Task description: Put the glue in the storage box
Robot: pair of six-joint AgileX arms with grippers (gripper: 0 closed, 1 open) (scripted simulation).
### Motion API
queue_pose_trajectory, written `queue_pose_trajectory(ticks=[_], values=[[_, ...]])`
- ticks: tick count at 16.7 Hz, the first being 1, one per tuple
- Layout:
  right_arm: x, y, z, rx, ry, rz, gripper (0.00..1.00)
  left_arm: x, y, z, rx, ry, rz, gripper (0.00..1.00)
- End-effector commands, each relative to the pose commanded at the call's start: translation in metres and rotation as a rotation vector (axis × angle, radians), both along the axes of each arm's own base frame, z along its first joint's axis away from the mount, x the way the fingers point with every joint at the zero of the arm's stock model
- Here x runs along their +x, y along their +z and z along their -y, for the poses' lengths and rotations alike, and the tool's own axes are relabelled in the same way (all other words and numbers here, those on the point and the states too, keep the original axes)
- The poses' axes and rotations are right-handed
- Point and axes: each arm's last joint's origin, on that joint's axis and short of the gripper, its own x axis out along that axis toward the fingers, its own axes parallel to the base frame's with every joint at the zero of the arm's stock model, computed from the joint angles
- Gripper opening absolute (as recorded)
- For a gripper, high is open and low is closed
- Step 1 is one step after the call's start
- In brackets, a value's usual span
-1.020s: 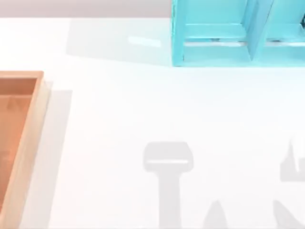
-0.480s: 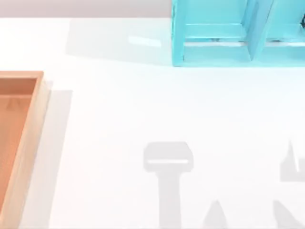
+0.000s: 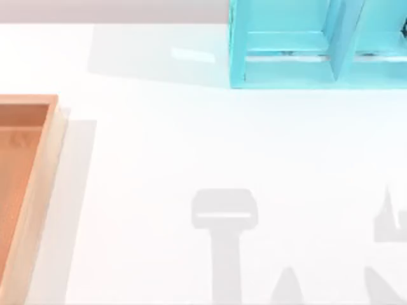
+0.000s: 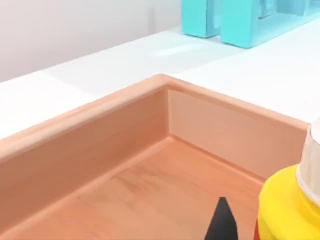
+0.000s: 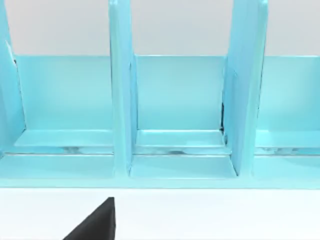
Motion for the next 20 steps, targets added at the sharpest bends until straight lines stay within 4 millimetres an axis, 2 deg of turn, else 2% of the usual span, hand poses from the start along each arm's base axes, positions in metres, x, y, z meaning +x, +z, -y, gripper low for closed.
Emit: queue_pose_trajectory(ticks=[5,10,16,20], values=[[0.000,0.000,0.000,0.000,0.000,0.000,1.00,0.002,-0.005,-0.003,0.108,0.031,0.007,0.00],[0.000,0.000,0.000,0.000,0.000,0.000,1.00,0.017,-0.009,0.002,0.151,0.061,0.022,0.00],[0.000,0.000,0.000,0.000,0.000,0.000,1.00,0.038,-0.016,0.027,0.056,0.034,0.033,0.00],[0.000,0.000,0.000,0.000,0.000,0.000,1.00,0.043,-0.022,0.043,-0.039,0.003,0.002,0.00]])
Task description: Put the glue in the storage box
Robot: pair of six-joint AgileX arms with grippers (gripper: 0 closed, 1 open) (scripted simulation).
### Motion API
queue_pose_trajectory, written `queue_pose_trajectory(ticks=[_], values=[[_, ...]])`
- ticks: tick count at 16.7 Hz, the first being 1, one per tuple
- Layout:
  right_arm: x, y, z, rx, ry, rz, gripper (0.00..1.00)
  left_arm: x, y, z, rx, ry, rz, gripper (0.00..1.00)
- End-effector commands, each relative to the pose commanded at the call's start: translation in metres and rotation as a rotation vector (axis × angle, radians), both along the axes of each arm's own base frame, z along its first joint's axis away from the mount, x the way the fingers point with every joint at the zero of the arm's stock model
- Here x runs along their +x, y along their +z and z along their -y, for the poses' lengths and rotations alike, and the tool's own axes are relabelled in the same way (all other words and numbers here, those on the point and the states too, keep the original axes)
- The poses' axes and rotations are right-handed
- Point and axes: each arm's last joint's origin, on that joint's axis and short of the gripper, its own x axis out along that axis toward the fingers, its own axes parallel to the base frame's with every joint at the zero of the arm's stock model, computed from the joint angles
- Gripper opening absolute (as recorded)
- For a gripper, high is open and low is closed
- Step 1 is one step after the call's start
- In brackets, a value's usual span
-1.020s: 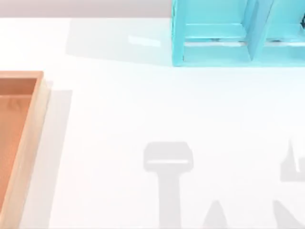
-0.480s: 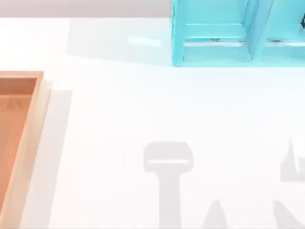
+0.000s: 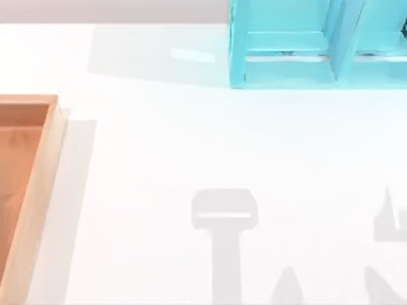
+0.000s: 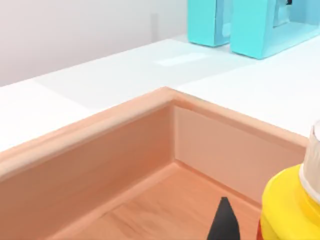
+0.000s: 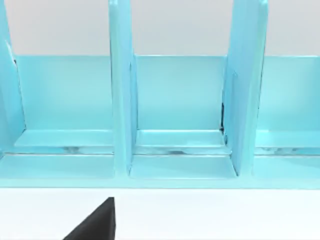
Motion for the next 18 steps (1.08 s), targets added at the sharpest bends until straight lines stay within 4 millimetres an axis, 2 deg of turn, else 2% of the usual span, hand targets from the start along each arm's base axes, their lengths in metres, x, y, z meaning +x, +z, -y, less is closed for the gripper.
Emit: queue_pose_trajectory(ticks=[5,18], values=[[0.0000,0.0000,0.0000,0.000,0.000,0.000,1.00,0.0002,-0.0009,0.0015,-0.011,-0.003,-0.004,0.00],[0.0000,0.0000,0.0000,0.000,0.000,0.000,1.00,0.0002,-0.0009,0.0015,-0.011,-0.003,-0.004,0.98]])
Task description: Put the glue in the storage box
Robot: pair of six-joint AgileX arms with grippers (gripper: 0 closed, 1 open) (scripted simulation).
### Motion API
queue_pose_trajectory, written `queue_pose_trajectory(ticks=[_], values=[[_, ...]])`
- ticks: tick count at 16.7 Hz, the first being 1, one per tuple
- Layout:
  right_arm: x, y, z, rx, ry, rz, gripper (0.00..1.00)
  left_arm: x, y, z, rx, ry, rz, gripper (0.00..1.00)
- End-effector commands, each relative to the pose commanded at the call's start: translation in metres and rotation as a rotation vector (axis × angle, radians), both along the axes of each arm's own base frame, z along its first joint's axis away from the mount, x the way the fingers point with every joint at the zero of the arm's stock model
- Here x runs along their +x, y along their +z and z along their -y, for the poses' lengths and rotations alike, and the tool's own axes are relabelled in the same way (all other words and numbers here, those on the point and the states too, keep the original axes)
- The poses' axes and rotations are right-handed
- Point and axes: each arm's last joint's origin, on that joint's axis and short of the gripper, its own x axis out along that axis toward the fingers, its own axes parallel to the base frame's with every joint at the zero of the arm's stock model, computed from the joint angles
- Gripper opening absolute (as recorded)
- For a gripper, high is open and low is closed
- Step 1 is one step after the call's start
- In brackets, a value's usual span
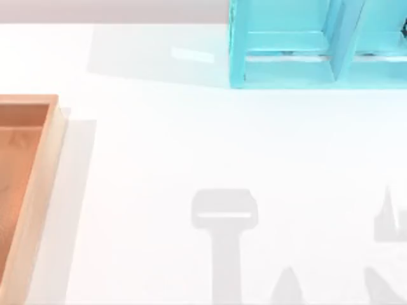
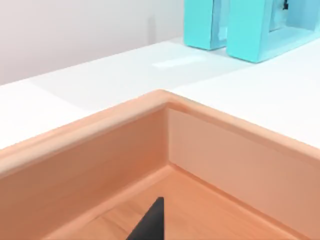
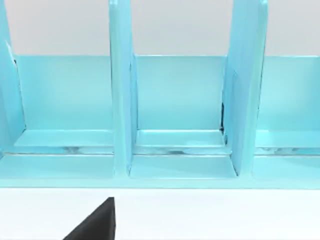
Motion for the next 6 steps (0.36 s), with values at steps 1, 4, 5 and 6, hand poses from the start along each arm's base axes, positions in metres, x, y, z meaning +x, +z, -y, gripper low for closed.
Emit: queue_pose_trajectory(ticks=[1,4,5,6], values=[[0.0000,0.0000,0.0000,0.000,0.000,0.000,1.00,0.0000,0.0000,0.0000,0.000,0.000,0.000,1.00],[0.0000,0.0000,0.0000,0.000,0.000,0.000,1.00,0.0000,0.0000,0.0000,0.000,0.000,0.000,1.00],[0.0000,0.0000,0.0000,0.000,0.000,0.000,1.00,0.0000,0.0000,0.0000,0.000,0.000,0.000,1.00],[0.0000,0.0000,0.0000,0.000,0.000,0.000,1.00,0.0000,0.0000,0.0000,0.000,0.000,0.000,1.00]])
